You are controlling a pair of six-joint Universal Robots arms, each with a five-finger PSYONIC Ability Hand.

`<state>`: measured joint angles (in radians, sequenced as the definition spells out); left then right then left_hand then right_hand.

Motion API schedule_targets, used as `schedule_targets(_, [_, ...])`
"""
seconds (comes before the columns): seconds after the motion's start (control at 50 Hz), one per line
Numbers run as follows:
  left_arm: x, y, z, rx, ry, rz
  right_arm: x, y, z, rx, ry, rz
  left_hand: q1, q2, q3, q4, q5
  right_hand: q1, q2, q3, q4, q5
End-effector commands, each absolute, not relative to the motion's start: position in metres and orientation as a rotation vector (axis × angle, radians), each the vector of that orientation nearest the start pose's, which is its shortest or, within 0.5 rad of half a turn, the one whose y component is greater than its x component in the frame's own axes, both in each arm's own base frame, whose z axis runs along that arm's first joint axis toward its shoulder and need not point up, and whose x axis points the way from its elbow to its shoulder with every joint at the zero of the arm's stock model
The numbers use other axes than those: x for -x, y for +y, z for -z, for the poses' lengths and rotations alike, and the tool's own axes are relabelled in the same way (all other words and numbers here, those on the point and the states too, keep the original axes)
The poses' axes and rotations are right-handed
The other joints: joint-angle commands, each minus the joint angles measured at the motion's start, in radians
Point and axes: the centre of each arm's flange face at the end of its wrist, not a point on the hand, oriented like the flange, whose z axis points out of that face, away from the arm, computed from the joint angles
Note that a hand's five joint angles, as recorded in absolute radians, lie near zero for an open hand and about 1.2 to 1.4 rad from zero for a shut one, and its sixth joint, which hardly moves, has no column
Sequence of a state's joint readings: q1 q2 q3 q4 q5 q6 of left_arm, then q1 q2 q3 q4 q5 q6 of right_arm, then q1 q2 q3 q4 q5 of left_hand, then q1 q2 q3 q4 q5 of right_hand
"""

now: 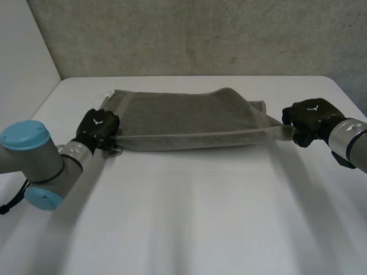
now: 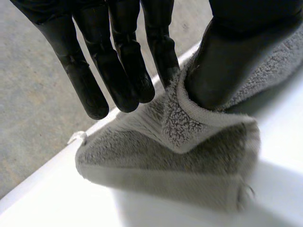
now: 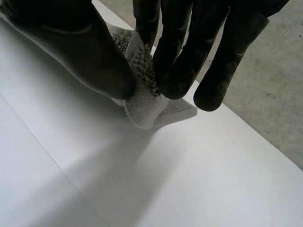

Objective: Fold the towel.

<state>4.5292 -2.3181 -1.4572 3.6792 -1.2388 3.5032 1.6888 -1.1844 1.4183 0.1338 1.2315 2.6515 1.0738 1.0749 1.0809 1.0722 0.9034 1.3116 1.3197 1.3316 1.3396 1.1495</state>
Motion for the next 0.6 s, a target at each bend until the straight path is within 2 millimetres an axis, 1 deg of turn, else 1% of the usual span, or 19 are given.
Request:
schedule_targets(0.02, [0.237,-0.384,-0.114,-0.935,2.220,2.269,-0.200,-0.331,-0.222,1.016,2.293,1.793,-0.009,-0.010,-0.016,-0.007,-0.013,0.085,0.077,0.065,0.057,0.072])
schedule_targets(0.04, [0.238,-0.385,-0.112,-0.939,2.222,2.269,-0.200,-0.331,-0.222,1.016,2.293,1.793,-0.012,-0.013,-0.019,-0.010,-0.016,0.085,0.077,0.065,0.057,0.072])
schedule_targets(0.08, [0.239,-0.385,-0.109,-0.943,2.228,2.262,-0.190,-0.338,-0.231,0.904,2.307,1.847,-0.024,-0.025,-0.031,-0.022,-0.028,0.085,0.077,0.065,0.057,0.072])
schedule_targets(0.1, [0.241,-0.385,-0.106,-0.948,2.232,2.260,-0.190,-0.338,-0.232,0.903,2.307,1.847,-0.050,-0.051,-0.057,-0.048,-0.054,0.085,0.077,0.065,0.057,0.072])
schedule_targets(0.12, [0.241,-0.386,-0.106,-0.948,2.232,2.260,-0.184,-0.342,-0.240,0.828,2.303,1.887,-0.065,-0.066,-0.072,-0.063,-0.069,0.085,0.077,0.065,0.057,0.072])
schedule_targets(0.14, [0.241,-0.386,-0.106,-0.948,2.232,2.260,-0.184,-0.342,-0.240,0.827,2.303,1.888,-0.065,-0.066,-0.072,-0.063,-0.069,0.085,0.077,0.065,0.057,0.072])
schedule_targets(0.18, [0.241,-0.387,-0.104,-0.948,2.234,2.259,-0.175,-0.345,-0.253,0.731,2.282,1.939,-0.068,-0.069,-0.075,-0.066,-0.072,0.085,0.077,0.065,0.057,0.072])
schedule_targets(0.24, [0.241,-0.387,-0.104,-0.948,2.236,2.257,-0.172,-0.346,-0.256,0.715,2.278,1.944,-0.085,-0.086,-0.092,-0.084,-0.089,0.085,0.077,0.065,0.057,0.072])
schedule_targets(0.4, [0.241,-0.385,-0.106,-0.949,2.244,2.250,-0.175,-0.346,-0.250,0.719,2.294,1.929,-0.106,-0.107,-0.113,-0.104,-0.110,0.085,0.077,0.065,0.057,0.072])
schedule_targets(0.46, [0.240,-0.384,-0.110,-0.945,2.242,2.254,-0.175,-0.347,-0.247,0.719,2.302,1.918,-0.044,-0.045,-0.051,-0.043,-0.048,0.085,0.077,0.065,0.057,0.072])
schedule_targets(0.5, [0.240,-0.382,-0.113,-0.943,2.248,2.257,-0.175,-0.348,-0.243,0.720,2.312,1.903,0.143,0.141,0.135,0.144,0.138,0.085,0.077,0.065,0.057,0.072])
schedule_targets(0.52, [0.240,-0.382,-0.113,-0.943,2.248,2.257,-0.175,-0.348,-0.243,0.720,2.312,1.903,0.144,0.143,0.137,0.145,0.140,0.085,0.077,0.065,0.057,0.072])
schedule_targets(0.54, [0.240,-0.381,-0.114,-0.948,2.256,2.252,-0.175,-0.349,-0.241,0.722,2.316,1.897,0.283,0.282,0.276,0.285,0.279,0.085,0.077,0.065,0.057,0.072])
schedule_targets(0.56, [0.240,-0.379,-0.113,-0.951,2.267,2.243,-0.175,-0.349,-0.240,0.725,2.320,1.895,0.320,0.318,0.312,0.321,0.315,0.085,0.077,0.065,0.057,0.072])
schedule_targets(0.6, [0.239,-0.378,-0.114,-0.953,2.274,2.235,-0.175,-0.350,-0.238,0.729,2.325,1.892,0.320,0.319,0.313,0.321,0.316,0.085,0.077,0.065,0.057,0.072])
